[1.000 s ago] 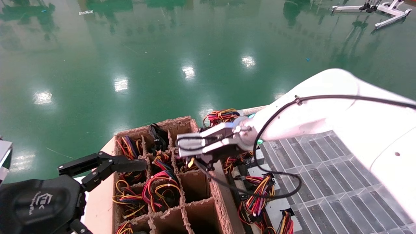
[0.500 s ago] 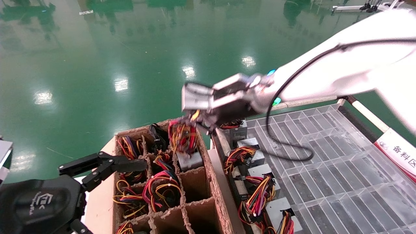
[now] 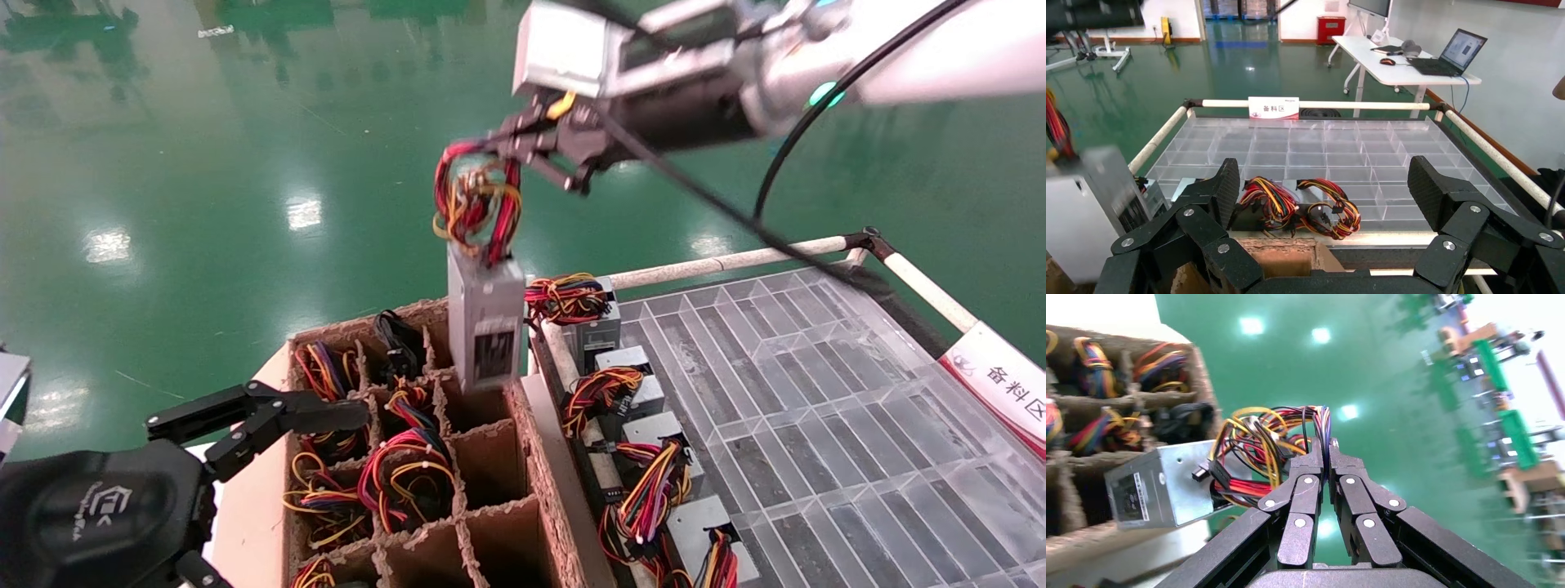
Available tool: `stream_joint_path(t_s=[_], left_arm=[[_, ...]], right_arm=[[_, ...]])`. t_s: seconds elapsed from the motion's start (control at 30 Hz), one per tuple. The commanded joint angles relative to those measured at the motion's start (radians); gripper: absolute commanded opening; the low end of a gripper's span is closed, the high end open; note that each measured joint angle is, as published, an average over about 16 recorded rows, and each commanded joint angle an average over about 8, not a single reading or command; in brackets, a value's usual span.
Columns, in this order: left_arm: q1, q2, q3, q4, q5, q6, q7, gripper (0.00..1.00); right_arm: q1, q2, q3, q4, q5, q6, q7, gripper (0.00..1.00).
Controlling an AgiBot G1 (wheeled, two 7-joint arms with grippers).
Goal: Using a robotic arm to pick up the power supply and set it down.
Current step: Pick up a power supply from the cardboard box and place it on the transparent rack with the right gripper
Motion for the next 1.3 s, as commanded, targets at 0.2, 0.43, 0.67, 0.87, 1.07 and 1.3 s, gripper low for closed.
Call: stream_joint_path(t_s=[0.2, 0.43, 0.67, 0.87, 1.07, 1.3], left_arm=[[0.000, 0.000, 0.000, 0.000, 0.000, 0.000, 0.000, 1.00], [0.000, 0.000, 0.000, 0.000, 0.000, 0.000, 0.000, 1.00], [0.000, 0.000, 0.000, 0.000, 0.000, 0.000, 0.000, 1.00], [0.000, 0.000, 0.000, 0.000, 0.000, 0.000, 0.000, 1.00], [0.000, 0.000, 0.000, 0.000, 0.000, 0.000, 0.000, 1.00], [0.000, 0.000, 0.000, 0.000, 0.000, 0.000, 0.000, 1.00]], right_arm=[[0.066, 0.055, 0.025, 0.007, -0.009, 0.022, 0.006, 0.00], [0.112, 0.084, 0.026, -0.112, -0.046, 0.038, -0.046, 0.00], [0.072, 0.088, 0.014, -0.241, -0.065, 0.045, -0.120, 0.00], [0.017, 0.075, 0.015, -0.343, -0.049, 0.035, -0.189, 0.00], [-0.025, 0.040, 0.021, -0.443, -0.030, 0.027, -0.258, 0.00], [-0.055, -0.017, 0.034, -0.551, -0.006, 0.030, -0.320, 0.00]])
